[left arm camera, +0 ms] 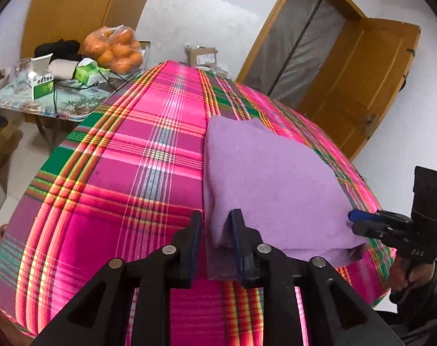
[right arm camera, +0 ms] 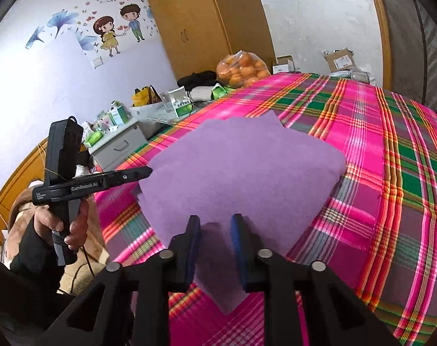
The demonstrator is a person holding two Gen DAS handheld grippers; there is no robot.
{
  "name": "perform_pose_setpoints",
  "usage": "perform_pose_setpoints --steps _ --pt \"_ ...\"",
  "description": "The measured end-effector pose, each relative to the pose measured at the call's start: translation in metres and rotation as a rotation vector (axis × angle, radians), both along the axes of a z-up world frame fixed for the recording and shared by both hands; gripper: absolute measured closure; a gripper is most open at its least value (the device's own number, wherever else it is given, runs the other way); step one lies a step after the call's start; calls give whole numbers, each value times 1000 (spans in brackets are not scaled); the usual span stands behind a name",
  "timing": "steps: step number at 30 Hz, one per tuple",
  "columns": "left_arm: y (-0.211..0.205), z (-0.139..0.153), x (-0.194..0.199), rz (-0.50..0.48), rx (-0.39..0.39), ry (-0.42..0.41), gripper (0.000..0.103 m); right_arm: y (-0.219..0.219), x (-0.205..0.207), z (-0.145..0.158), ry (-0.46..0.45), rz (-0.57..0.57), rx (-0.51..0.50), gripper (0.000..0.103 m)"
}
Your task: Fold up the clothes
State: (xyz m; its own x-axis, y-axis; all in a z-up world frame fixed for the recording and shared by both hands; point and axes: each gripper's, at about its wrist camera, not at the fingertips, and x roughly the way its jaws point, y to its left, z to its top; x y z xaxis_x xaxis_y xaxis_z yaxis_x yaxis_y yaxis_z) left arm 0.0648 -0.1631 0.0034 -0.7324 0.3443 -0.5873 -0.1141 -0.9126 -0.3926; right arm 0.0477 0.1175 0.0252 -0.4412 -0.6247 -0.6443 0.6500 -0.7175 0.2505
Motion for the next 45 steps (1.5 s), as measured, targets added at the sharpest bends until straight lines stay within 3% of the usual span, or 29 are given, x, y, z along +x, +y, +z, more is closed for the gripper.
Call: perform_pose_setpoints --steps 7,14,20,35,45 --pt "-5 -1 2 8 18 -2 73 1 0 -5 17 18 20 88" --pt "-4 29 6 6 46 118 75 3 -2 10 41 8 -16 89" --pt "11 6 -17 -35 20 34 75 5 -12 5 14 -20 -21 89" --pt "8 1 -17 -42 33 33 75 8 -26 -2 -13 -38 -36 90" --pt "-4 16 -29 -1 54 54 75 9 -33 9 -12 -69 -68 89"
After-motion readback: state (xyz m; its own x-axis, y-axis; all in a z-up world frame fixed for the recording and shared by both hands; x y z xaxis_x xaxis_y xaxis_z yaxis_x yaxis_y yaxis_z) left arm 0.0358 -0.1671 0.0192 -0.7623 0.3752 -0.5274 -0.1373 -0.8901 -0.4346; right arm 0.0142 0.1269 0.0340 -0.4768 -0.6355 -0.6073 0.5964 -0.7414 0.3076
